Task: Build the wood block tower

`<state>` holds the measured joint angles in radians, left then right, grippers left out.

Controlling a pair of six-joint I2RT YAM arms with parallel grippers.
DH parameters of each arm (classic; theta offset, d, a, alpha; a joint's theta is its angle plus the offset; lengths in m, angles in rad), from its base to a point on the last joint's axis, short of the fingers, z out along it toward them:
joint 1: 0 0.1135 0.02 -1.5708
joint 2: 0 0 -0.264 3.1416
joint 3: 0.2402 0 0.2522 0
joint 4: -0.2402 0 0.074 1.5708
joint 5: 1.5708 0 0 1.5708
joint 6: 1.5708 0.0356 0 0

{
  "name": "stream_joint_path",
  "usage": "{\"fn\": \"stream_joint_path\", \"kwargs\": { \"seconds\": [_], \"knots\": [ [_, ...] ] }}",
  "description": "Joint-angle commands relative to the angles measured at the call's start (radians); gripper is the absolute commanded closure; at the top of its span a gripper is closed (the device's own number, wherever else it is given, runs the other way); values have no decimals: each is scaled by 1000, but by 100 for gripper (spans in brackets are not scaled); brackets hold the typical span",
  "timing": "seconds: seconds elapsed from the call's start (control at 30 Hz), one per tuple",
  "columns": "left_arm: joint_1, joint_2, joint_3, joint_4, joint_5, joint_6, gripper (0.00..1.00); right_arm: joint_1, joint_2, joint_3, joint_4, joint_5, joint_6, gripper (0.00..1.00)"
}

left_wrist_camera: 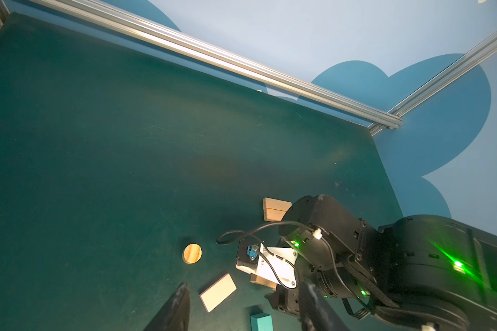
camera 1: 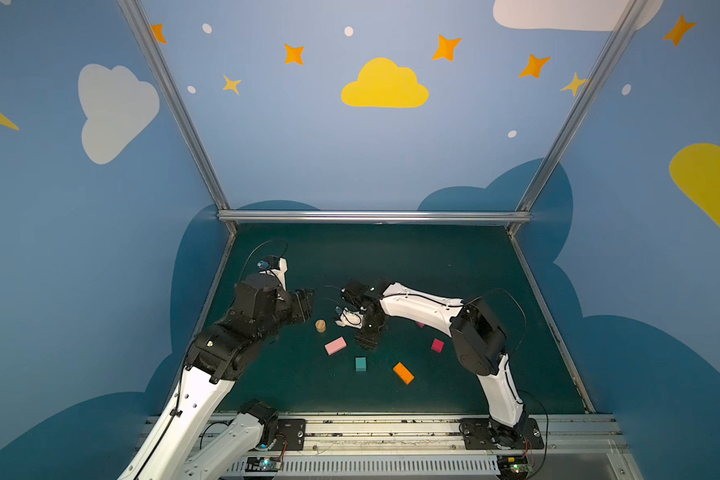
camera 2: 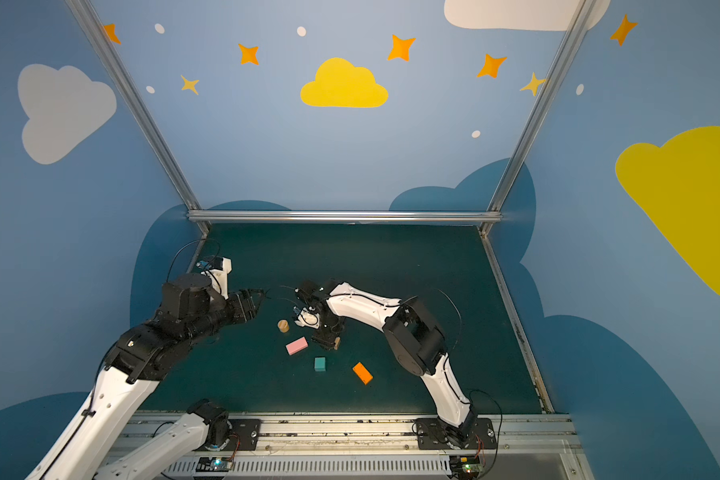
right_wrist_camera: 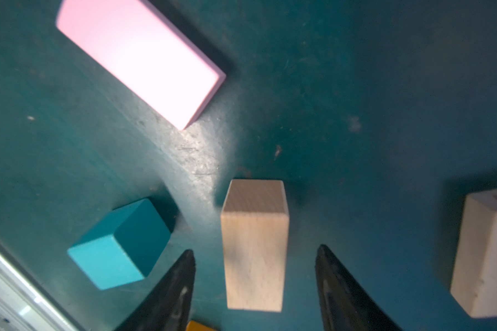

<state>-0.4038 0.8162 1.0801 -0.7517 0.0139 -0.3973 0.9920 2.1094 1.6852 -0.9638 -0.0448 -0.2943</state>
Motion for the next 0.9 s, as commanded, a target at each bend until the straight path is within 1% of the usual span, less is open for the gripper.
{"fn": "stream_joint_path", "kwargs": {
  "seconds": [0.0, 0.1, 0.23, 0.33, 0.37, 0.4, 0.47, 0.5, 0.57, 0.63, 0.73, 0.87],
  "knots": [
    [5, -24, 38, -9, 13, 15, 39, -1, -105, 34, -7, 3, 34, 32],
    [5, -42, 55, -14, 44, 25, 38, -11, -157, 36, -10, 6, 63, 29],
    [5, -59, 73, -13, 90, 41, 37, -40, -255, -4, 24, 10, 99, 28],
    [5, -36, 98, -35, 169, 64, 34, -79, -340, -56, 66, 28, 147, 26],
    [5, -24, 105, -42, 191, 69, 33, -99, -374, -76, 82, 35, 173, 26],
    [3, -7, 111, -52, 253, 73, 33, -116, -401, -94, 94, 44, 199, 24],
    [-2, 26, 117, -63, 295, 74, 32, -160, -472, -131, 111, 58, 261, 24],
    [-5, 44, 117, -69, 313, 75, 32, -180, -506, -150, 118, 69, 290, 23],
    [-14, 76, 113, -78, 349, 82, 31, -200, -574, -190, 129, 101, 311, 23],
    [-24, 115, 117, -98, 381, 90, 30, -207, -651, -239, 151, 196, 338, 20],
    [-61, 177, 134, -139, 379, 102, 29, -229, -765, -304, 205, 265, 379, 17],
    [-120, 268, 174, -205, 312, 119, 27, -267, -904, -403, 338, 273, 425, 13]
  ]
}}
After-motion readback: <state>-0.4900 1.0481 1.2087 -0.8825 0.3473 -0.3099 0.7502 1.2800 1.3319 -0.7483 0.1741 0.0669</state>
